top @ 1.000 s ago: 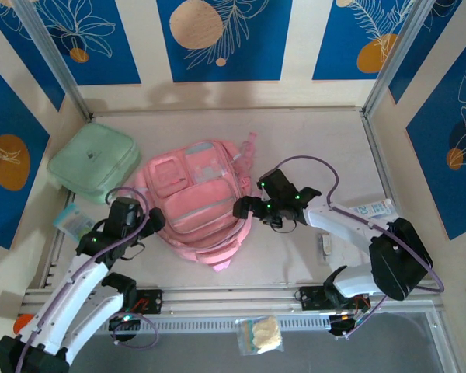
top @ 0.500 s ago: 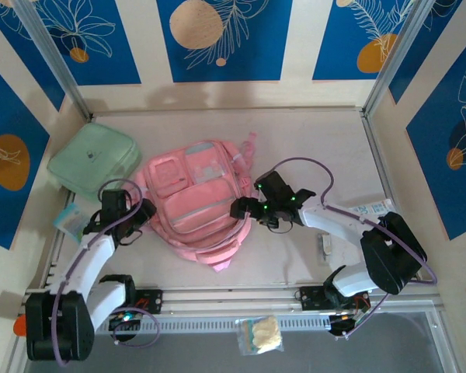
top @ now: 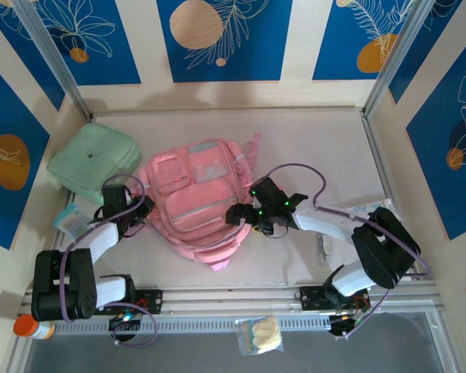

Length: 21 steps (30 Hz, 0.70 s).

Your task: Pack books, pencil case, and school supplies into a backpack

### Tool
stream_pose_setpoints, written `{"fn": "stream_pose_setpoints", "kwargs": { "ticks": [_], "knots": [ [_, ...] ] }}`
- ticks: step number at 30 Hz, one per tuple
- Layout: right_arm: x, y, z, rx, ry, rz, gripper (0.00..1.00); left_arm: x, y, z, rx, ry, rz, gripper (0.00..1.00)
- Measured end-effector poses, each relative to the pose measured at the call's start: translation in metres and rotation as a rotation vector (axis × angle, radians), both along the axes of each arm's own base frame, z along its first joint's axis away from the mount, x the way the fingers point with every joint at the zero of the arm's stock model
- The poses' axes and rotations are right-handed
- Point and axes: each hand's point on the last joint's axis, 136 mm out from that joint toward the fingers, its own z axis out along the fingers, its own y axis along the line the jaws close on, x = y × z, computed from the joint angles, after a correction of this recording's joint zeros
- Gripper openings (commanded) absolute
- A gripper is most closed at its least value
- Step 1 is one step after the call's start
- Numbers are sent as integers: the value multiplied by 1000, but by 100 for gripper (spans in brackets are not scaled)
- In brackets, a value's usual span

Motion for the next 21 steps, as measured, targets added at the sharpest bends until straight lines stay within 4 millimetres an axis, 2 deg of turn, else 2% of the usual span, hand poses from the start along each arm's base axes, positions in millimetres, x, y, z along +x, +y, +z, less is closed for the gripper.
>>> {"fn": "stream_pose_setpoints", "kwargs": {
  "ticks": [4,6,8,12,15,16,18,21],
  "knots": [
    [9,-3,-3,13,31,-12,99,2,-22,4,-25,-39,-43,21],
    [20,-11,-2,9,32,-30,99,2,-33,5,-27,-58,-55,21],
    [37,-24,0,3,26,-64,99,-2,-49,7,-16,-66,-77,21],
    [83,-60,10,-9,-10,-161,99,-21,-98,15,-3,-82,-177,23],
    [115,-89,19,-14,-48,-242,99,-38,-130,20,-30,-84,-253,37],
    [123,-97,23,-14,-62,-260,99,-43,-137,22,-45,-82,-267,39],
    [130,-107,29,-17,-82,-275,100,-46,-138,24,-52,-79,-266,43],
    [125,-113,35,-35,-90,-268,100,-48,-126,27,-31,-79,-229,53]
  ]
}}
